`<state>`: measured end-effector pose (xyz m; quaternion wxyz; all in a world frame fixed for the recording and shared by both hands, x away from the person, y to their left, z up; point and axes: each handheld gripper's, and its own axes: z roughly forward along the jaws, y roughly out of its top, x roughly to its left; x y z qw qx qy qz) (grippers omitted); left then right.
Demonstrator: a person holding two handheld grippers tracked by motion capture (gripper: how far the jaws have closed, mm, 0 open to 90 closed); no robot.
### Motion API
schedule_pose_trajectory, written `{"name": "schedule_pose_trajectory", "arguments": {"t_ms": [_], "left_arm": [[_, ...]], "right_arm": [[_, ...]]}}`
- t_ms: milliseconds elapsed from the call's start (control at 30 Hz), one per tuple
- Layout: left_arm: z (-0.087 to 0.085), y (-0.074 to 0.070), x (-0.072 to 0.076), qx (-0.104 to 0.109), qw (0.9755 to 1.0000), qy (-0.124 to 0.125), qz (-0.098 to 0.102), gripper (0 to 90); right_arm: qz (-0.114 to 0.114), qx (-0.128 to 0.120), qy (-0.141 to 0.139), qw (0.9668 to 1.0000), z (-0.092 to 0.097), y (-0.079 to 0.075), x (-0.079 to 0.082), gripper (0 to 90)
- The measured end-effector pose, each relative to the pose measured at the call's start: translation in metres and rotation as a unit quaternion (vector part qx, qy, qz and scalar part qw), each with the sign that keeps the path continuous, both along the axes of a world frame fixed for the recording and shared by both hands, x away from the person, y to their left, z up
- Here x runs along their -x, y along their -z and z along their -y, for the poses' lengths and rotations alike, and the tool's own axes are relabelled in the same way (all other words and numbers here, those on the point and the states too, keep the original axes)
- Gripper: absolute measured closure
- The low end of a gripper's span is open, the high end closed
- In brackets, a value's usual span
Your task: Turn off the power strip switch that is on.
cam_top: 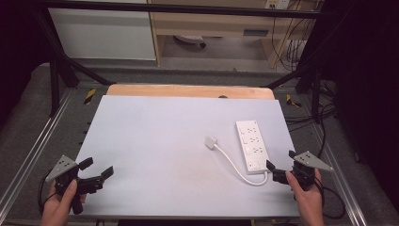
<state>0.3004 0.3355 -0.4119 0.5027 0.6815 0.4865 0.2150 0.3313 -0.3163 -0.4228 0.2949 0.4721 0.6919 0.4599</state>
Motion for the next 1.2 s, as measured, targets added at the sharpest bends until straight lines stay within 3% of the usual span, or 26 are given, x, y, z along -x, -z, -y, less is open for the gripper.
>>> {"name": "schedule_pose_trajectory", "arguments": {"t_ms": [233, 567, 700, 1000, 1200], "left_arm": [[0.001, 0.001, 0.000, -0.001, 1.0000, 0.004, -0.003, 5.5], [0.002, 0.002, -0.001, -0.005, 1.0000, 0.005, -0.004, 5.6], [0.002, 0.001, 0.000, -0.001, 1.0000, 0.002, 0.001, 5.7], [0.004, 0.002, 0.000, -0.007, 0.9999, 0.011, -0.006, 5.7], [0.004, 0.002, 0.000, -0.010, 0.9998, 0.015, -0.006, 5.7]], "right_arm": [[0.006, -0.016, -0.008, 0.9998, -0.016, -0.024, 0.005, 3.0], [0.027, -0.020, -0.012, 0.9994, -0.023, -0.036, 0.003, 8.8], [0.035, -0.024, -0.008, 0.9991, -0.021, -0.041, 0.001, 20.4], [0.048, -0.001, -0.004, 0.9988, -0.024, -0.053, -0.010, 57.8], [0.065, 0.007, 0.001, 0.9978, -0.027, -0.062, -0.016, 71.2]]}}
